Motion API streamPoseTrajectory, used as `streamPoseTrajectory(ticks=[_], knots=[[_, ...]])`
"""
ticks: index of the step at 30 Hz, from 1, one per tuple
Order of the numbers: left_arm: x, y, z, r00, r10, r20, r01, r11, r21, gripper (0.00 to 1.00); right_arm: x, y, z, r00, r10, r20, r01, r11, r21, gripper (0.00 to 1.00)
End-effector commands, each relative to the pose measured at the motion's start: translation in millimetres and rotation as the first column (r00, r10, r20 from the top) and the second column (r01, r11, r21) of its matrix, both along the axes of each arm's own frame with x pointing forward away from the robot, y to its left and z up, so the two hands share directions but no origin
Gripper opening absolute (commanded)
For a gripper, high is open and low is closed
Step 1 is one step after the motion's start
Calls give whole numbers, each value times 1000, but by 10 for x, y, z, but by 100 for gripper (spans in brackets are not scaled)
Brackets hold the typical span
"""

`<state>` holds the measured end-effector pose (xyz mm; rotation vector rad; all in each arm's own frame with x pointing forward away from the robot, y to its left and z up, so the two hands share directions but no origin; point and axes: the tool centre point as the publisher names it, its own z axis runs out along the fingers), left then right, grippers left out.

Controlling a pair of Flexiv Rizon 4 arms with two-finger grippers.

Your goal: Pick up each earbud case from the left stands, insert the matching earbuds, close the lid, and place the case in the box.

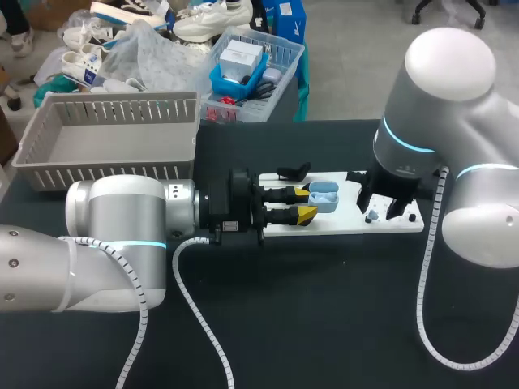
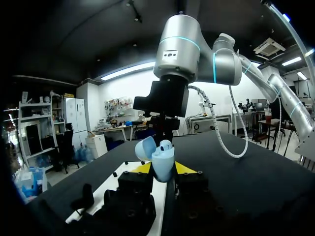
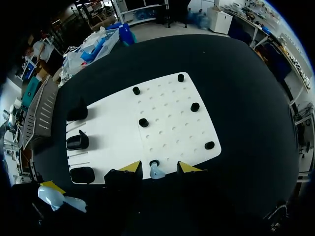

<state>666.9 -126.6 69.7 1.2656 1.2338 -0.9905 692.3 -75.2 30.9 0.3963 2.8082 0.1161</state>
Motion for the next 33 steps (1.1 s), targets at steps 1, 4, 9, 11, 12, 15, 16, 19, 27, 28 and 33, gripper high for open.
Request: streamPoseTrajectory(ticks=[1,4,9,11,12,15,16,19,27,28,33], knots=[[-2,-5,-3,1000,3,1,-3,1000,0,0,-37,-35,-28,1000,-6,16,6,1000,25,44],[-2,-5,-3,1000,3,1,-3,1000,0,0,-43,-45,-42,999,-23,23,22,999,44,43],[-2,-5,-3,1000,3,1,-3,1000,0,0,-45,-42,-49,999,-32,32,31,998,54,41],[-2,-5,-3,1000,3,1,-3,1000,0,0,-46,-40,-50,998,-40,40,38,998,58,38],[-2,-5,-3,1000,3,1,-3,1000,0,0,-47,-40,-50,998,-41,40,39,998,58,38],[-2,-5,-3,1000,3,1,-3,1000,0,0,-50,-27,-67,998,-42,41,39,997,59,36],[-2,-5,-3,1000,3,1,-3,1000,0,0,-49,-23,-72,998,-40,41,38,998,59,36],[-2,-5,-3,1000,3,1,-3,1000,0,0,-41,-12,-78,998,-37,41,35,998,61,36],[-2,-5,-3,1000,3,1,-3,1000,0,0,-24,-2,-103,999,-31,40,28,998,64,34],[-2,-5,-3,1000,3,1,-3,1000,0,0,-21,-2,-103,999,-30,40,28,998,64,33],[-2,-5,-3,1000,3,1,-3,1000,0,0,2,-9,-104,999,-27,42,24,998,65,31]])
